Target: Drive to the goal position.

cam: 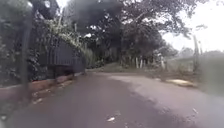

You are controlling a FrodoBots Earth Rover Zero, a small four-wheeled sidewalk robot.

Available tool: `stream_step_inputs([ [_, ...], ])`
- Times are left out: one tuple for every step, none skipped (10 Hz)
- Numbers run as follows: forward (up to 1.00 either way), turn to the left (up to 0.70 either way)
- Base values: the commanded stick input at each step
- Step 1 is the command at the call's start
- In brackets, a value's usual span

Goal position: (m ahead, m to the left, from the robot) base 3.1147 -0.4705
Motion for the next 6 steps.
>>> stream_step_inputs([
  [0.50,0.00],
  [0.50,0.00],
  [0.50,0.00],
  [0.50,0.00],
  [0.50,0.00],
  [0.50,0.00],
])
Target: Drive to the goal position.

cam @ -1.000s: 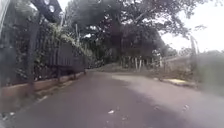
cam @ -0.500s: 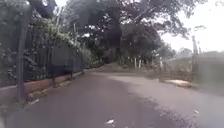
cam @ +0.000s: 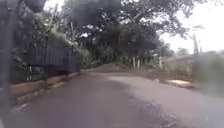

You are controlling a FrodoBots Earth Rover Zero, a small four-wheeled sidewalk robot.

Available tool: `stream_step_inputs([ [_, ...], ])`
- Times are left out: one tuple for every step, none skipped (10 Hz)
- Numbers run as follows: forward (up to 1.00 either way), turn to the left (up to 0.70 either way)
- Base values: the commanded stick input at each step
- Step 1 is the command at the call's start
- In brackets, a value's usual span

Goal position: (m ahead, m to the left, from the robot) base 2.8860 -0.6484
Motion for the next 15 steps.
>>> stream_step_inputs([
  [0.50,0.00],
  [0.50,0.00],
  [0.50,0.00],
  [0.50,0.00],
  [0.50,0.00],
  [0.50,0.00],
  [0.50,0.00],
  [0.50,0.00],
  [0.50,0.00],
  [0.50,0.00],
  [0.50,0.00],
  [0.50,0.00],
  [0.50,0.00],
  [0.50,0.00],
  [0.50,0.00],
])
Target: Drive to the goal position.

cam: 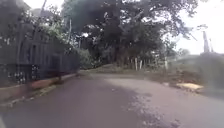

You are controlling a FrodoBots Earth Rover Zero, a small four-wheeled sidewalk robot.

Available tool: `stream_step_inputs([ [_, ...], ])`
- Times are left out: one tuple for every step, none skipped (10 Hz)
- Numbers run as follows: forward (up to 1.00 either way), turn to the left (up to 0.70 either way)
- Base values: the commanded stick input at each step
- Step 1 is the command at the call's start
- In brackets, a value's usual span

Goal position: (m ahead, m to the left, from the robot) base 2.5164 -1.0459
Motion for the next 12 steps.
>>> stream_step_inputs([
  [0.50,0.00],
  [0.50,0.00],
  [0.50,0.00],
  [0.50,0.00],
  [0.50,0.00],
  [0.50,0.00],
  [0.50,0.00],
  [0.50,0.09],
  [0.50,0.20],
  [0.50,0.30],
  [0.50,0.41],
  [0.50,0.48],
])
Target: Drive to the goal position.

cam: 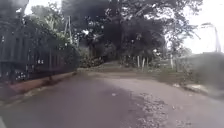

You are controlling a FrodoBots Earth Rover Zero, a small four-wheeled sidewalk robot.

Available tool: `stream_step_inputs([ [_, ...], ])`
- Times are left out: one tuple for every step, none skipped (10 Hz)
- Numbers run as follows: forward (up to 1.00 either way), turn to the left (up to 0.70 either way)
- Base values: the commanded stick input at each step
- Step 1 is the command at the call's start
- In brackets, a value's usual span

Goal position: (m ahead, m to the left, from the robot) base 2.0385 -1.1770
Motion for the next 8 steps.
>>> stream_step_inputs([
  [0.50,0.23],
  [0.50,0.00],
  [0.50,0.00],
  [0.50,0.00],
  [0.50,0.00],
  [0.50,0.00],
  [0.50,0.00],
  [0.50,0.00],
])
